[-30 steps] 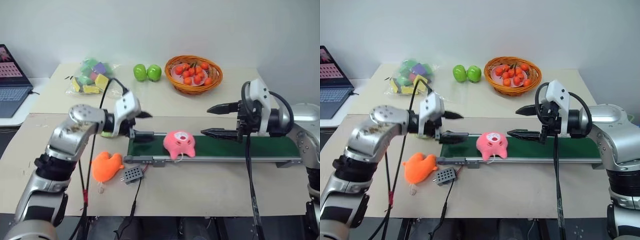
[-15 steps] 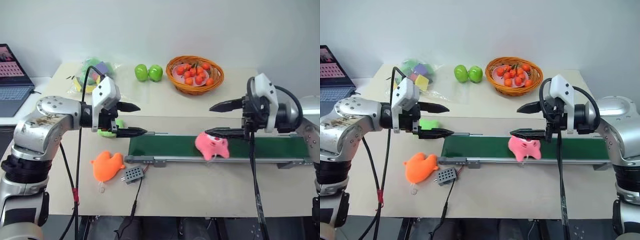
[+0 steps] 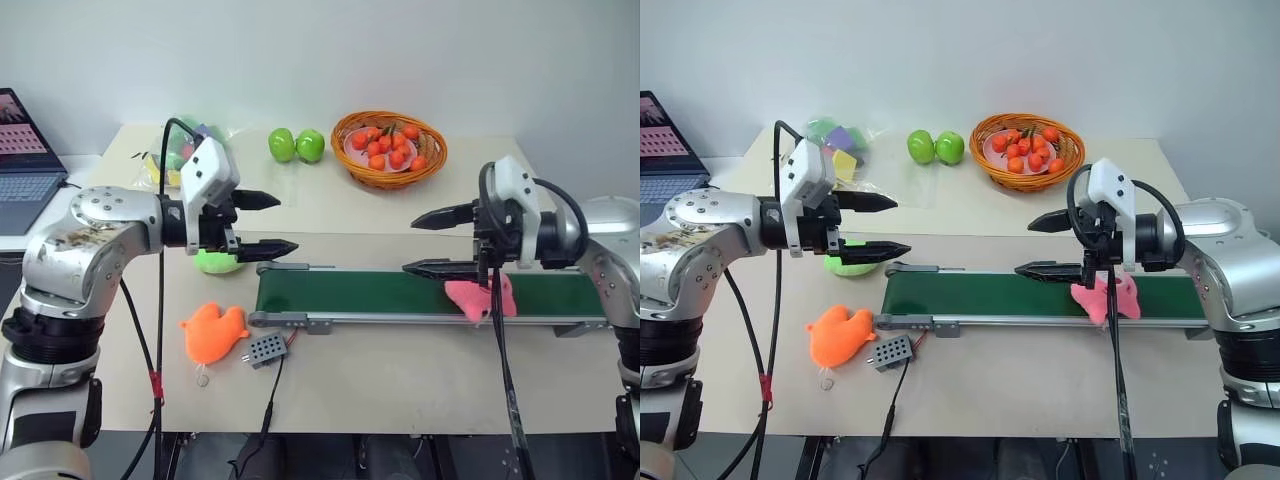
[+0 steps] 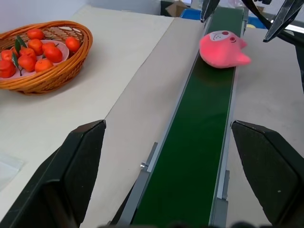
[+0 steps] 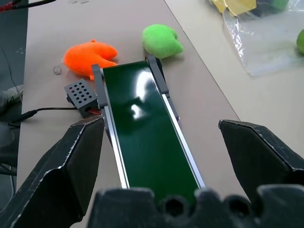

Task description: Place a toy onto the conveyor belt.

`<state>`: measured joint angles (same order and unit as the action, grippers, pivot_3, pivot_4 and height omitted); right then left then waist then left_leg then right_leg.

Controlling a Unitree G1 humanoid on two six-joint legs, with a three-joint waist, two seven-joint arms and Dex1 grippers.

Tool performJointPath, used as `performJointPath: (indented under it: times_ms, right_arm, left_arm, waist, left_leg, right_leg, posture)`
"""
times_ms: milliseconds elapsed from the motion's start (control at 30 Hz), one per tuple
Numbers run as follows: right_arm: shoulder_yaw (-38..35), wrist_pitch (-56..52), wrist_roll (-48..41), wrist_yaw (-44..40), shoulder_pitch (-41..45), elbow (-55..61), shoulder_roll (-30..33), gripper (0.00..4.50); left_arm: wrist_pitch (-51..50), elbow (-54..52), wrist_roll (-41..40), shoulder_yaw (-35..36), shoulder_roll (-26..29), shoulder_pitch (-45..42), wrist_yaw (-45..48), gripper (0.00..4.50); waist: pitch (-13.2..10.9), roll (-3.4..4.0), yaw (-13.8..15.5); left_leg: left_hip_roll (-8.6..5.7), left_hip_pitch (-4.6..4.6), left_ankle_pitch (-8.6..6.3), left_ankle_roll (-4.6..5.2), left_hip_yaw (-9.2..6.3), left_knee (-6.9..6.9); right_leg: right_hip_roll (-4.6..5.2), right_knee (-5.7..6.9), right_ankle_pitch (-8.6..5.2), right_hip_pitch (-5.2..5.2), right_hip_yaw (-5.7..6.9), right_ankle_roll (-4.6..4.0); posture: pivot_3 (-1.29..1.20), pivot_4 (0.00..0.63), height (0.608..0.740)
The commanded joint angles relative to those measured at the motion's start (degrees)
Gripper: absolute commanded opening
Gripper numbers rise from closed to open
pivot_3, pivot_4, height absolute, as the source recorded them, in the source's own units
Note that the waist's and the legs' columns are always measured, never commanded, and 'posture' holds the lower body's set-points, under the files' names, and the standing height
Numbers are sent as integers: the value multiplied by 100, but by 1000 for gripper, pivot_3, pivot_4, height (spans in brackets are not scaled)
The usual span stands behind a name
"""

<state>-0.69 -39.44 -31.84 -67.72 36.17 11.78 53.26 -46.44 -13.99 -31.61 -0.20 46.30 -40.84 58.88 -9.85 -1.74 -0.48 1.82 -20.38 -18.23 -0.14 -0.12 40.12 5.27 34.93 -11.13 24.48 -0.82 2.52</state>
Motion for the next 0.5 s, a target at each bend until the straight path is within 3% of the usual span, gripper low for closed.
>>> performJointPath:
  times_ms: [33, 500]
  right_arm:
    - [-308, 29, -119, 100, 88, 134, 19, 4500]
    - [-473, -81, -323, 224, 25, 222, 32, 4500]
  left_arm:
    - [162, 9, -5, 126, -50, -227, -83, 4492]
    - [329, 222, 53, 40, -164, -329, -83, 4492]
  waist:
    - [0, 0, 2]
    - [0, 0, -16]
  left_leg:
    - [0, 0, 0, 0, 0, 0]
    - [0, 1, 0, 0, 0, 0]
  right_leg:
    - [0, 0, 0, 0, 0, 0]
    - [0, 0, 0, 0, 0, 0]
  posture:
    - [0, 150, 738]
    - [0, 150, 738]
